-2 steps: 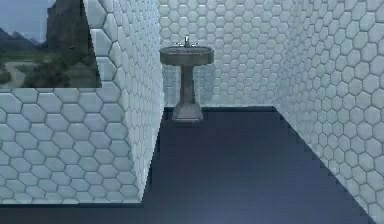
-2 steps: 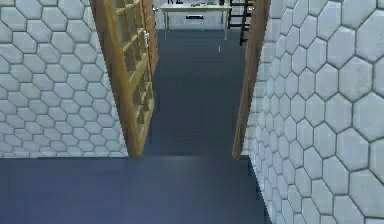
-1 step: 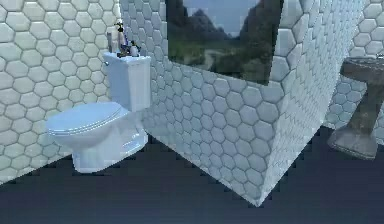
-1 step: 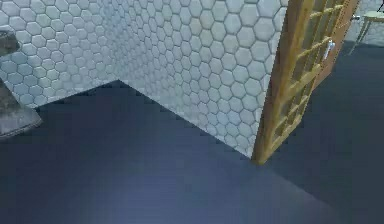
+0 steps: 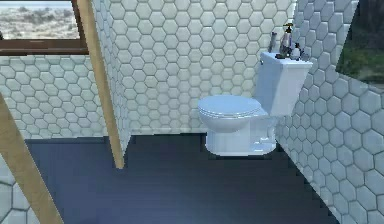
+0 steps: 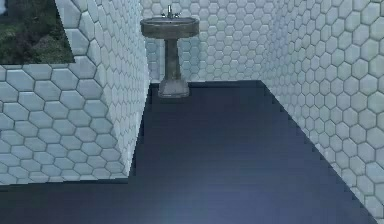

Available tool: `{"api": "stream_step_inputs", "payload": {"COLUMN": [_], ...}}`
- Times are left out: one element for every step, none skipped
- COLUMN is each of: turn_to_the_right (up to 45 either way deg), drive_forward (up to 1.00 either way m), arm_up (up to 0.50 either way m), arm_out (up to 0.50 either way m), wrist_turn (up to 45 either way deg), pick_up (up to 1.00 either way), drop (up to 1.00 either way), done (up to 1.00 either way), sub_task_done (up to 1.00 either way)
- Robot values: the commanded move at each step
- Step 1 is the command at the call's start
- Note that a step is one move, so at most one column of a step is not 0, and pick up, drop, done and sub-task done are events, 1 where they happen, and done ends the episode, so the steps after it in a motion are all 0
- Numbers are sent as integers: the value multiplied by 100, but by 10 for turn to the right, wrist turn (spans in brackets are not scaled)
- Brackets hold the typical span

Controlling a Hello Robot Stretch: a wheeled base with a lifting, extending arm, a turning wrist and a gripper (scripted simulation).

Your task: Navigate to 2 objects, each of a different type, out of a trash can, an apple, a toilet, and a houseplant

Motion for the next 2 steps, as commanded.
{"api": "stream_step_inputs", "payload": {"turn_to_the_right": [-30,0], "drive_forward": [0,100], "arm_up": [0,0], "arm_out": [0,0], "wrist_turn": [0,0], "pick_up": [0,0], "drop": [0,0], "done": [0,0], "sub_task_done": [0,0]}}
